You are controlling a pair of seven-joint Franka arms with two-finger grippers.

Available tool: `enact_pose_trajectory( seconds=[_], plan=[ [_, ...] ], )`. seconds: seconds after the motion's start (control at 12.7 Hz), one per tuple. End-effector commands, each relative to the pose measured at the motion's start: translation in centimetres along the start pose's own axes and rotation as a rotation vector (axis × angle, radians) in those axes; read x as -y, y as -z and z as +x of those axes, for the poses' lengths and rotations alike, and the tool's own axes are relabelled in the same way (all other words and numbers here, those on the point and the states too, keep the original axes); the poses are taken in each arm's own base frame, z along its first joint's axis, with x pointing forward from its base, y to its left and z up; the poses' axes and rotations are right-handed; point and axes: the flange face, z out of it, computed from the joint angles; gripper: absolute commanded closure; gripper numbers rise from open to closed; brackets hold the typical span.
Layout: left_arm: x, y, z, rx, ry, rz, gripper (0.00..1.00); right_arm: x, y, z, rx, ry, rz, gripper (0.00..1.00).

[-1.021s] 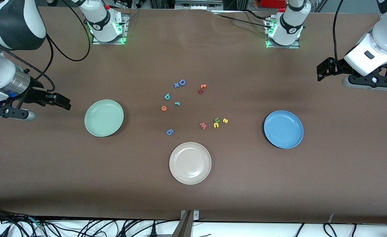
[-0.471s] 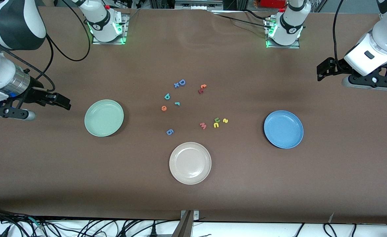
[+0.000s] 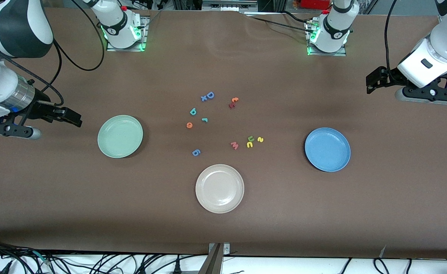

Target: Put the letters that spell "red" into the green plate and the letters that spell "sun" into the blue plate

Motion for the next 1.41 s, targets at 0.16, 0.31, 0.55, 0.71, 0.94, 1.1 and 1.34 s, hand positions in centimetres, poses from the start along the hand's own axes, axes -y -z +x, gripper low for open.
enact_pose_trajectory(
  seconds=[0.16,0.31,0.55,0.71,0.94,1.1,1.34],
  plan=[
    [-0.47,0.81,-0.43,-0.002,-0.015,-0.008,0.00,-0.17,0.52,-0.33,0.003,0.002,0.003,0.00],
    [-0.36,1.23,-0.37,-0.011,-0.010,-0.007,0.00,-0.26,0.62,-0.34,0.001,0.002,0.003,0.00],
    [-0.04,1.22,-0.31,-0.011,-0.005,-0.001,0.00,-0.37,0.54,-0.42,0.010,-0.001,0.001,0.00],
    [-0.12,1.23,-0.32,-0.011,-0.008,-0.001,0.00,-0.37,0.61,-0.40,0.009,-0.001,0.001,0.00],
    [-0.04,1.22,-0.31,-0.011,-0.008,-0.001,0.00,-0.37,0.37,-0.41,0.013,-0.001,0.001,0.00],
    [0.11,1.29,-0.37,-0.011,-0.005,-0.003,0.00,-0.38,0.45,-0.45,0.013,-0.001,0.000,0.00],
    [0.05,1.29,-0.38,-0.011,-0.013,-0.001,0.00,-0.41,0.50,-0.59,0.022,-0.002,-0.002,0.00]
  ],
)
